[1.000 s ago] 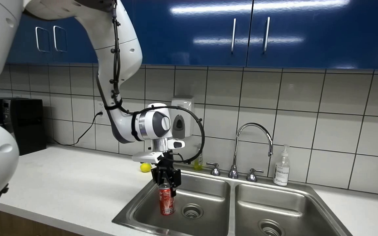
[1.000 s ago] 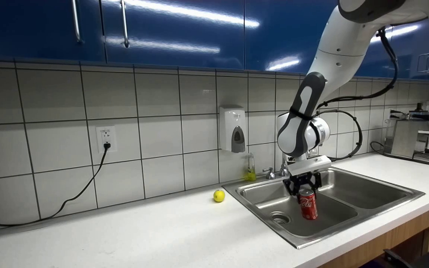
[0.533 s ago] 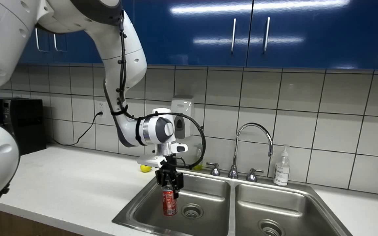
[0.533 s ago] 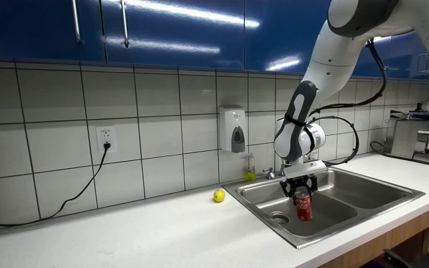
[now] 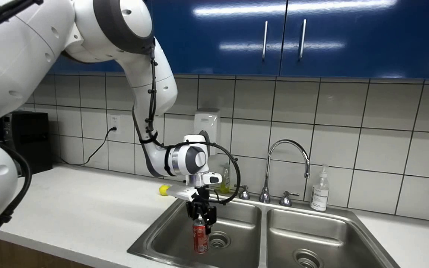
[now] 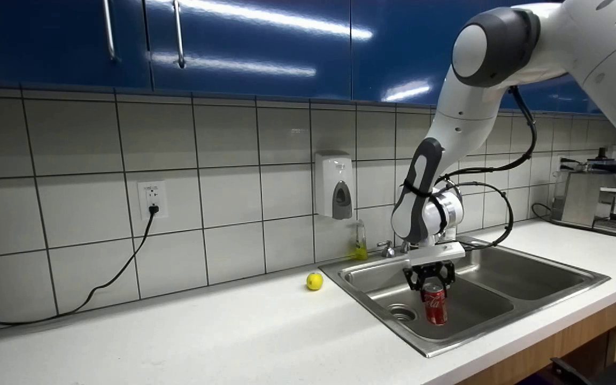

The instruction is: Put the red can in the sink.

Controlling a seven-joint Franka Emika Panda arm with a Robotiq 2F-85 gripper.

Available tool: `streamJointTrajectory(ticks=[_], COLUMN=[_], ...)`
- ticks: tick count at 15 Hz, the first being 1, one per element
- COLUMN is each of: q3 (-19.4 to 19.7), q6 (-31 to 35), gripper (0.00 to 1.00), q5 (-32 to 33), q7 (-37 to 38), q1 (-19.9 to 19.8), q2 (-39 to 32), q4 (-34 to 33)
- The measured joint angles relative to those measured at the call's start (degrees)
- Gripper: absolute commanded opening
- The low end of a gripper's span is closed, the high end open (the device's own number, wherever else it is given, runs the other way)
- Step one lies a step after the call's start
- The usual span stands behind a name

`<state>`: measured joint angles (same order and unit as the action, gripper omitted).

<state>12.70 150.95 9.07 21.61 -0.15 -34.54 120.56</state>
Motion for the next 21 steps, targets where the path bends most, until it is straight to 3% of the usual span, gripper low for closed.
streamJointTrajectory(ticks=[11,21], q3=[0.0,-0.9], q6=[0.1,-0.1], gripper=[0.39,0.39], q5=[-3.7,-8.4], q7=[-2.3,-5.1], q1=[-1.9,-3.7], q2=[-10.2,-13.2], q4=[-8.5,-12.0])
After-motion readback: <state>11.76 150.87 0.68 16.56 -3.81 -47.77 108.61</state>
